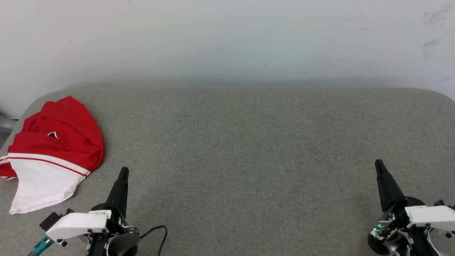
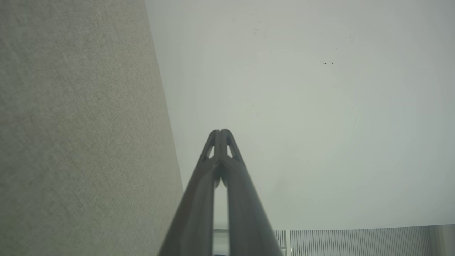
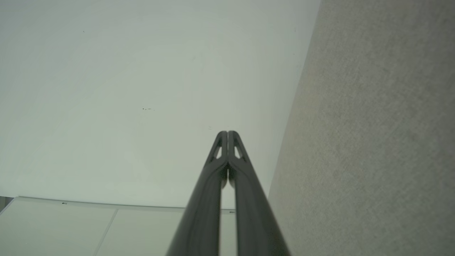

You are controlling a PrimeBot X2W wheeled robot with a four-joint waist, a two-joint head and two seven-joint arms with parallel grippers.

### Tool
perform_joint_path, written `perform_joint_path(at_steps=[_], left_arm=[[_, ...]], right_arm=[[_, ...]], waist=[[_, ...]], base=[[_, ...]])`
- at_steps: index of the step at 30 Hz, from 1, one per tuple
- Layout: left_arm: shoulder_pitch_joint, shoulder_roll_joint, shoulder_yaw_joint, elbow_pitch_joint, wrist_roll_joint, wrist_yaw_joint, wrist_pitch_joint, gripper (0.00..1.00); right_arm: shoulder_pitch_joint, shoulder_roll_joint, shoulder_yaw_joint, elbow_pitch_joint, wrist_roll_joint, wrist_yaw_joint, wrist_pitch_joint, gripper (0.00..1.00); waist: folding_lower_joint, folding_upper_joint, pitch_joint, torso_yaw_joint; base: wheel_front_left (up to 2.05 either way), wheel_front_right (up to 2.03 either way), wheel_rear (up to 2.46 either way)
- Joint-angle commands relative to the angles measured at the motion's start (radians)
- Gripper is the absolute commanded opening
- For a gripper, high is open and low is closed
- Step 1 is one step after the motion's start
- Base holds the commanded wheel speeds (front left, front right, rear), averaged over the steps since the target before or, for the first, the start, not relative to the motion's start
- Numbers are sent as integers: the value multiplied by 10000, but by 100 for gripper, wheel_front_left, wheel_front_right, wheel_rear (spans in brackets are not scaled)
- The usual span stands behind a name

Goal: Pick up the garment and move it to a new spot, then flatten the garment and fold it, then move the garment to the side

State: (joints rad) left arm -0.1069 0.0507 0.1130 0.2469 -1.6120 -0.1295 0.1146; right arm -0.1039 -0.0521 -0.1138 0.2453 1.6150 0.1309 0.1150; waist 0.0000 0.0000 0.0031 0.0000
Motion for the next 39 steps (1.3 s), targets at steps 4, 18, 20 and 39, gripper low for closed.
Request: perform_joint_path(at_steps=[4, 18, 20, 39], left_arm=[[-62, -14, 29, -12, -22, -38, 20, 0], [-62, -14, 29, -12, -22, -38, 20, 0], [50, -6, -19, 109, 2, 6, -4, 100], [332, -22, 212, -239, 1942, 42, -814, 100]], right_arm=[[-108, 29, 1, 8, -47, -3, 8, 0], [-108, 29, 1, 8, -46, -3, 7, 0], [67, 0, 6, 100, 2, 0, 0, 100], [516, 6, -215, -230, -2366, 0, -811, 100]], waist=[[0, 0, 0, 0], [0, 0, 0, 0], [0, 0, 0, 0], [0, 0, 38, 4]], base=[[0, 0, 0], [0, 0, 0], [0, 0, 0], [0, 0, 0]])
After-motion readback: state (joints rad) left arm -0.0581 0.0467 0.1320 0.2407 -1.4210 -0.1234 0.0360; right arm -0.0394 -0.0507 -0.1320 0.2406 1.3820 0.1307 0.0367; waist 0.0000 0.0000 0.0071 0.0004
